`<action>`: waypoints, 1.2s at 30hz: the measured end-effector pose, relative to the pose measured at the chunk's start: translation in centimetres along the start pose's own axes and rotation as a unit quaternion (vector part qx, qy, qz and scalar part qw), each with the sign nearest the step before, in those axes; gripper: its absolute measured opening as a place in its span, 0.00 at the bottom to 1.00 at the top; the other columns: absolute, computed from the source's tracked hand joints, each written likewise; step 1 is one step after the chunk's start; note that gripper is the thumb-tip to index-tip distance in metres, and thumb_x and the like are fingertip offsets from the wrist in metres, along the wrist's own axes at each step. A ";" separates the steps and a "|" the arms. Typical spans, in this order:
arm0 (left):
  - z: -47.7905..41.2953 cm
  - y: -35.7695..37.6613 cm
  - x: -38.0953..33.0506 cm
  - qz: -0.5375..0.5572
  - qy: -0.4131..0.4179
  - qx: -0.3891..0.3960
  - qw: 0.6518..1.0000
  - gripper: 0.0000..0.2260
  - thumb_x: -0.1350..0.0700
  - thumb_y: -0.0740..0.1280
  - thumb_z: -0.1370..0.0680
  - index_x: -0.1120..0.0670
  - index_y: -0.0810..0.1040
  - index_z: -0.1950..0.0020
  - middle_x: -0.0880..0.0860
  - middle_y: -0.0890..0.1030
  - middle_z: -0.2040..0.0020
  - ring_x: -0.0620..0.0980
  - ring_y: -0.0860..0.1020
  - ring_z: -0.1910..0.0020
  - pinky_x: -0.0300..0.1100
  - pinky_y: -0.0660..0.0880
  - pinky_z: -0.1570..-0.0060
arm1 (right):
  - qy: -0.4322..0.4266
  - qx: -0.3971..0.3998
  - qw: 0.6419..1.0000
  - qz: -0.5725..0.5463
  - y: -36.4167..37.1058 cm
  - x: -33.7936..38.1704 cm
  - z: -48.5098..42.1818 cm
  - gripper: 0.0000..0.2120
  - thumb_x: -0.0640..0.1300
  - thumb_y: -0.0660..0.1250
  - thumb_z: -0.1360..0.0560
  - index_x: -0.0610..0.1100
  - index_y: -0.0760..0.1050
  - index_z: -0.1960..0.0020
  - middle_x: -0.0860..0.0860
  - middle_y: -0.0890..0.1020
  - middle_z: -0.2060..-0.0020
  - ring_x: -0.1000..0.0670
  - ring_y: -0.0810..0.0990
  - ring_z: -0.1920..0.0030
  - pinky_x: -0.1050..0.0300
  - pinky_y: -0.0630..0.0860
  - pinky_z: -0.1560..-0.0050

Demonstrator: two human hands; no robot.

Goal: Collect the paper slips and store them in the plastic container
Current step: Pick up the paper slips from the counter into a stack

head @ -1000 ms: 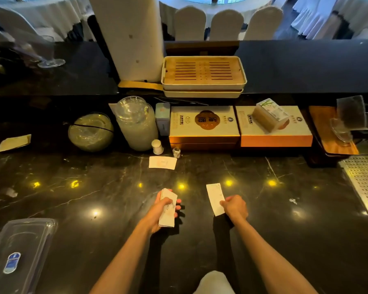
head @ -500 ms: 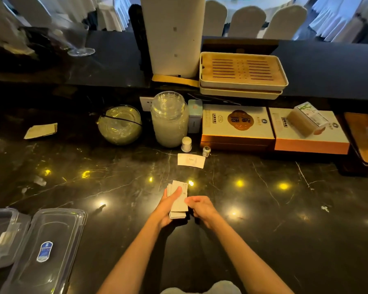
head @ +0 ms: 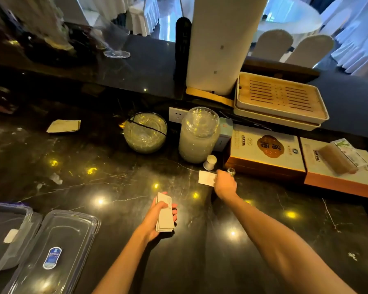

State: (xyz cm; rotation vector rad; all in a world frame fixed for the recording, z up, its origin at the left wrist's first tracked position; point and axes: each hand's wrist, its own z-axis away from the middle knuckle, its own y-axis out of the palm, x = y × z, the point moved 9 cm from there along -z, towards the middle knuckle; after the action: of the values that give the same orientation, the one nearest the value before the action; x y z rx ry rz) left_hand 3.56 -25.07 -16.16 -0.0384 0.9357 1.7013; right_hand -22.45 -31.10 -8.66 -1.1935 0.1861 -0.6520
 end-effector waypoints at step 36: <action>12.5 -1.1 6.9 -0.248 -0.249 0.170 0.921 0.26 0.40 0.57 0.22 0.62 0.77 0.43 0.62 0.82 0.52 0.57 0.83 0.57 0.49 0.83 0.61 | -0.376 0.220 0.897 0.076 4.6 13.7 26.5 0.11 0.46 0.78 0.33 0.47 0.83 0.52 0.50 0.85 0.52 0.48 0.81 0.52 0.55 0.72 0.55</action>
State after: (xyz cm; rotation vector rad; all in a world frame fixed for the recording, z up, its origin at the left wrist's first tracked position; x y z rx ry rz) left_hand 7.33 -12.07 -11.50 0.3496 0.7386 0.9914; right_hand 2.58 -16.59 -0.03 -0.9015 -0.4987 -0.0476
